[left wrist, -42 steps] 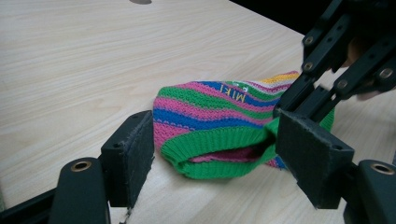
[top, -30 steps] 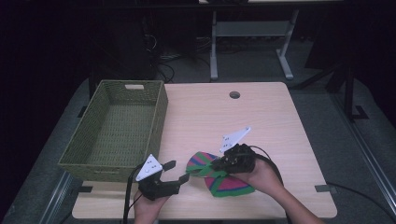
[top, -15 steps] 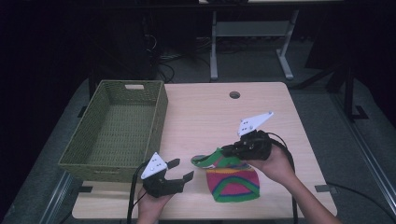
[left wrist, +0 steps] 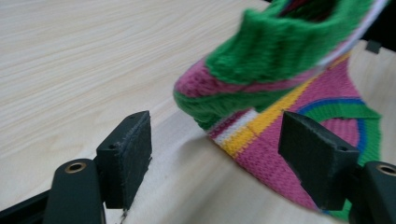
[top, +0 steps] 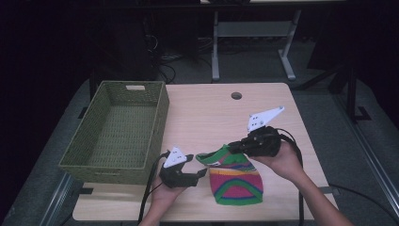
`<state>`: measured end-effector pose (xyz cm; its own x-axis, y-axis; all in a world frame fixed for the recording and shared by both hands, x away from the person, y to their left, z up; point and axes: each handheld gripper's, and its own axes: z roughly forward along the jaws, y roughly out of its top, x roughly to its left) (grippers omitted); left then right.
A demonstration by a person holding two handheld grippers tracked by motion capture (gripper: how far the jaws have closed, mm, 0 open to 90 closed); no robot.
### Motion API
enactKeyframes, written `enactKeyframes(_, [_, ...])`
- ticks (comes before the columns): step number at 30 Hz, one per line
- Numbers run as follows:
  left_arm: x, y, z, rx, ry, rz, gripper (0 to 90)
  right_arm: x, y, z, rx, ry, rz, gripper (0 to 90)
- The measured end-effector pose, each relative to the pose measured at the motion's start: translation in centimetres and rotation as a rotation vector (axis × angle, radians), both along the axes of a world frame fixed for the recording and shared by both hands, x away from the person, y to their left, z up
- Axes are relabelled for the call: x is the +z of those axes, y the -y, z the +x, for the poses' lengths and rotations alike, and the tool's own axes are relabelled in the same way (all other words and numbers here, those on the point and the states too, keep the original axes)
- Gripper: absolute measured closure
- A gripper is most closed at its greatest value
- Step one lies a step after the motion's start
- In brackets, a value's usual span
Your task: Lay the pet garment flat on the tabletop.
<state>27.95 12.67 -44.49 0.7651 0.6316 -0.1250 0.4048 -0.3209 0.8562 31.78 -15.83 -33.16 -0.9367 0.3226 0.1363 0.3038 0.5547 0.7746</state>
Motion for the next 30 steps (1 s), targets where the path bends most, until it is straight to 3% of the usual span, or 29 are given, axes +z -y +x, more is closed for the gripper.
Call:
enactKeyframes(4, [-0.1, 0.7, 0.9, 0.006, -0.007, 0.016, 27.6, 0.0, 0.5, 0.1, -0.001, -0.002, 0.005, 84.0])
enactKeyframes(7, [0.0, 1.1, 1.2, -0.026, -0.003, -0.008, 42.3, 0.0, 0.8, 0.1, -0.005, -0.006, 0.011, 84.0])
enactKeyframes(11, [0.3, 1.8, 1.3, -0.060, 0.021, 0.006, 70.5, -0.2, 1.3, 0.2, -0.016, -0.005, 0.008, 84.0])
enactKeyframes(14, [0.6, 2.0, 1.3, -0.082, 0.035, 0.014, 81.1, -0.5, 1.9, 0.3, -0.035, -0.009, 0.000, 84.0])
enactKeyframes(20, [1.6, 2.5, 1.2, -0.102, 0.061, 0.072, 84.0, -1.2, 3.4, 0.6, -0.079, -0.010, -0.008, 84.1])
enactKeyframes(23, [2.3, 2.7, 1.3, -0.097, 0.075, 0.078, 84.1, -1.6, 4.0, 0.7, -0.099, -0.005, -0.011, 84.0])
enactKeyframes(30, [3.9, 3.2, 2.4, -0.088, 0.079, 0.140, 84.1, -2.3, 4.6, 1.0, -0.139, 0.008, -0.017, 84.0])
